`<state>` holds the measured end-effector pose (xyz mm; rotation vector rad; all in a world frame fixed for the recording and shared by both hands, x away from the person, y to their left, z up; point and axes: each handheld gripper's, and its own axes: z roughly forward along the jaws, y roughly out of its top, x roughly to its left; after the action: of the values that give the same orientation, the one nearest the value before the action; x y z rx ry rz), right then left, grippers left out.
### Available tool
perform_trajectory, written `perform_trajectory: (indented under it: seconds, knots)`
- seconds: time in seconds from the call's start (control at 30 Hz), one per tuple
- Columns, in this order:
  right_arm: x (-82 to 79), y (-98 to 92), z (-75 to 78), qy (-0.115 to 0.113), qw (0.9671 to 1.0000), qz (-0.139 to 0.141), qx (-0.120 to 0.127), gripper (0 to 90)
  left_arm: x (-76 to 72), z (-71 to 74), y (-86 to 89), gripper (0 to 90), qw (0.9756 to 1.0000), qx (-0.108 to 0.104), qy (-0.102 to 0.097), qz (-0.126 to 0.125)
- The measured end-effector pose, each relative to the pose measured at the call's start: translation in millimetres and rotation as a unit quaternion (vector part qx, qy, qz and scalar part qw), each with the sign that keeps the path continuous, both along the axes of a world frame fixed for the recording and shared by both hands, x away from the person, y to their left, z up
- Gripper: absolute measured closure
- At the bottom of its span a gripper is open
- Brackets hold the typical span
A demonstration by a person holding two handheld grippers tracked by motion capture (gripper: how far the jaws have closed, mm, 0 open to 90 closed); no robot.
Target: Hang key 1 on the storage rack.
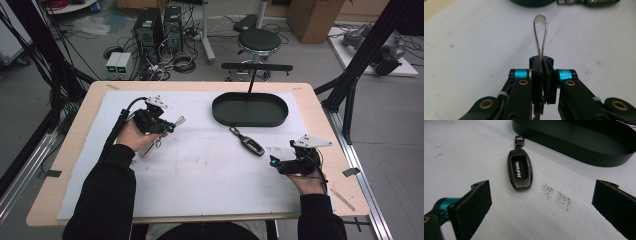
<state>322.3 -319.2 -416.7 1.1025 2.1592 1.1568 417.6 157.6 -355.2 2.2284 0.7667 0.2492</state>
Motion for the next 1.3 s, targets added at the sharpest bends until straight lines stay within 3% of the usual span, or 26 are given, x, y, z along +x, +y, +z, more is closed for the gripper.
perform_trajectory:
  seconds: [0.13, 0.47, 0.97, 1.1, 1.3]
  knots:
    - [-0.7, 0.5, 0.2, 0.004, 1.0, -0.001, 0.002, 1.7, 1.3, 18.3, 3.2, 86.6, 0.9986, -0.053, -0.004, -0.001]
    - [1.5, 1.8, -1.8, 0.005, 1.0, 0.0, -0.001, 1.7, 14.6, 47.7, -8.6, 86.7, 0.9929, -0.118, -0.019, -0.006]
    - [3.7, 1.1, -1.4, 0.002, 1.0, 0.002, 0.009, 1.7, 36.2, 72.0, -43.3, 86.8, 0.987, -0.15, -0.05, -0.03]
    - [4.3, 0.9, -1.3, 0.002, 0.9999, 0.003, 0.012, 1.7, 39.5, 79.0, -47.7, 86.8, 0.9835, -0.167, -0.06, -0.032]
    - [4.6, 2.2, -0.7, -0.002, 1.0, 0.002, 0.007, 1.7, 46.2, 88.2, -56.1, 86.8, 0.9813, -0.175, -0.071, -0.038]
